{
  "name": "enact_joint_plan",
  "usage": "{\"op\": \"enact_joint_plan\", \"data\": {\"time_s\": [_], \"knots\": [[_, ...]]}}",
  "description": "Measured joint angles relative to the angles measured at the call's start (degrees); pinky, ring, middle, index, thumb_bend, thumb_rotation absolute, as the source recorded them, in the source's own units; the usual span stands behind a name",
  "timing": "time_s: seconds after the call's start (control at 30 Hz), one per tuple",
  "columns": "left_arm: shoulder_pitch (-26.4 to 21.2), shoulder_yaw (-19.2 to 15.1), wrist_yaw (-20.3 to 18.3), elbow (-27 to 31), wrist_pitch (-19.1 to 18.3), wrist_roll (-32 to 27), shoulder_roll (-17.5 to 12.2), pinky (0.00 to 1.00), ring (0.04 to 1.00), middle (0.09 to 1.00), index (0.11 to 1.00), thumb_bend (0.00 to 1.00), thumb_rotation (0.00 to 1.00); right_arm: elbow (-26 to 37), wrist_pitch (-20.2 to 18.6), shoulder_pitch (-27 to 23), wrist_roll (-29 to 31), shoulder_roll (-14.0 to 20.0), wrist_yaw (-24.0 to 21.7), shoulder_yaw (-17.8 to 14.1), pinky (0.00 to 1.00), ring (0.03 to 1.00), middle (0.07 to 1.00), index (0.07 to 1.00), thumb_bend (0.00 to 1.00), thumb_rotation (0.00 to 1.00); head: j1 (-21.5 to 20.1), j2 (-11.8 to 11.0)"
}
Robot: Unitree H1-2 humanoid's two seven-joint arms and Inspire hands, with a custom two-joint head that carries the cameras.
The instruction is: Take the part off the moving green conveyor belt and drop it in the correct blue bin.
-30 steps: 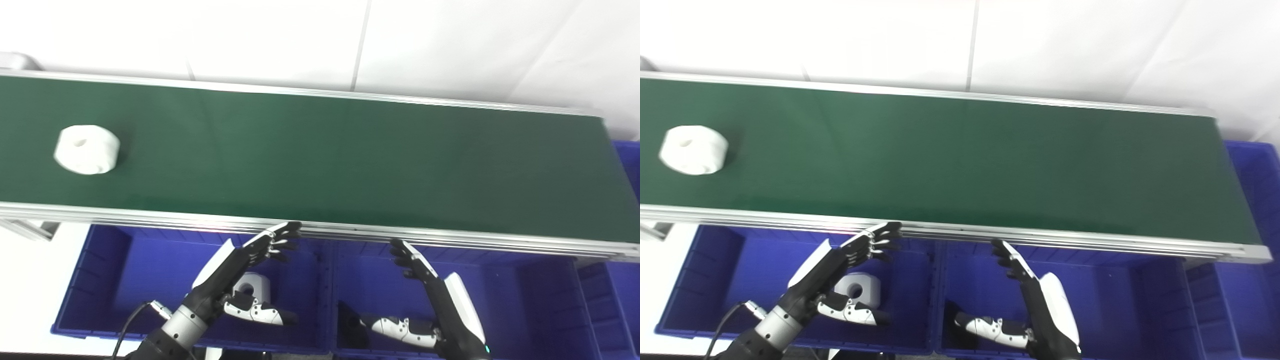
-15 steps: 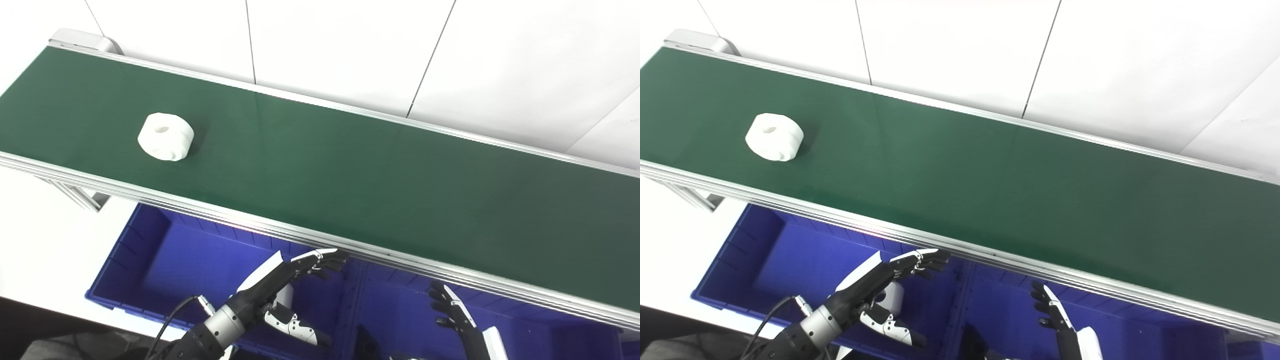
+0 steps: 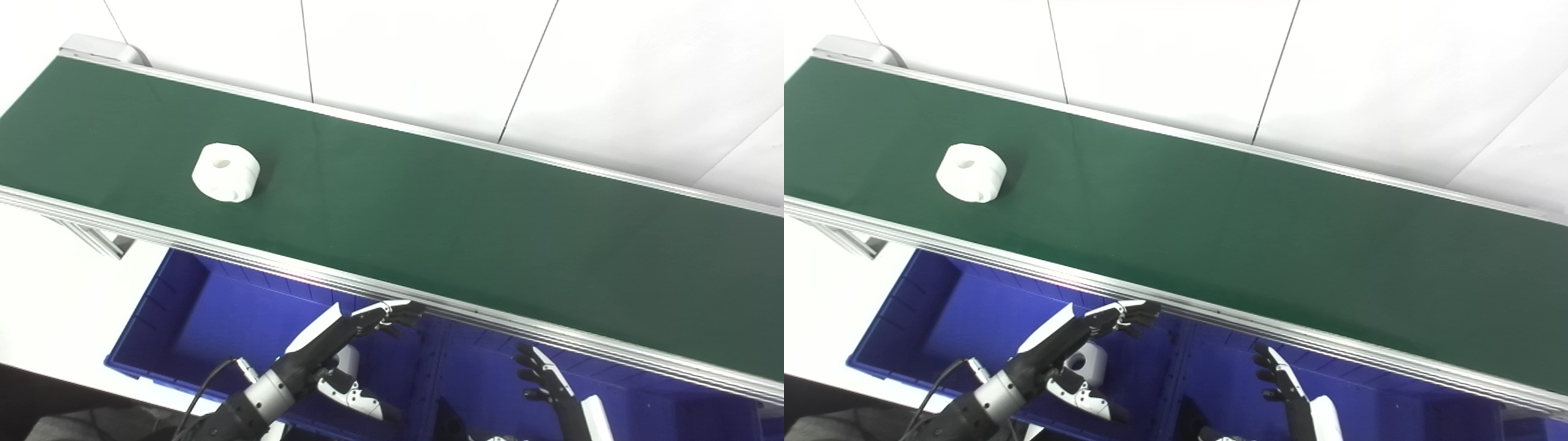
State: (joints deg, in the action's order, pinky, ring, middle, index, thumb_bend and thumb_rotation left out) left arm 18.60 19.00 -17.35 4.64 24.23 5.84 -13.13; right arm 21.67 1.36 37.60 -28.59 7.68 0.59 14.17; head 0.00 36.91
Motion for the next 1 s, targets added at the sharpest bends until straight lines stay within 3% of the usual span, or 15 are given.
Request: {"op": "enact_joint_plan", "data": {"time_s": [0.33,0.43,0.77,1.0], "knots": [[-4.72,-3.33,-0.44,9.31,-0.83,-5.49,-1.85,0.72,0.813,0.852,0.854,0.79,0.23,-2.01,0.55,-0.92,-0.32,-0.41,1.52,0.51,0.68,0.783,0.825,0.864,0.88,0.24,-1.15,-0.97],[-7.29,-5.08,-0.55,10.64,-2.89,-5.52,-1.9,0.73,0.826,0.861,0.859,0.79,0.26,-2.08,0.67,-1.26,-0.29,-0.45,1.61,0.52,0.67,0.78,0.826,0.867,0.88,0.24,-1.41,-1.23],[-15.15,-11.37,-0.28,10.62,-6.02,-0.9,-2.96,0.77,0.84,0.866,0.875,0.71,0.24,-4.1,0.8,-3.3,-0.1,-0.59,1.76,0.7,0.69,0.79,0.832,0.861,0.88,0.22,-2.99,-1.23],[-20.82,-14.33,0.38,5.82,-6.06,4.26,-5.1,0.76,0.838,0.879,0.886,0.68,0.16,-4.17,0.82,-4.19,-0.67,-1.09,2.13,1.39,0.71,0.796,0.833,0.858,0.88,0.23,-9.74,0.96]]}}
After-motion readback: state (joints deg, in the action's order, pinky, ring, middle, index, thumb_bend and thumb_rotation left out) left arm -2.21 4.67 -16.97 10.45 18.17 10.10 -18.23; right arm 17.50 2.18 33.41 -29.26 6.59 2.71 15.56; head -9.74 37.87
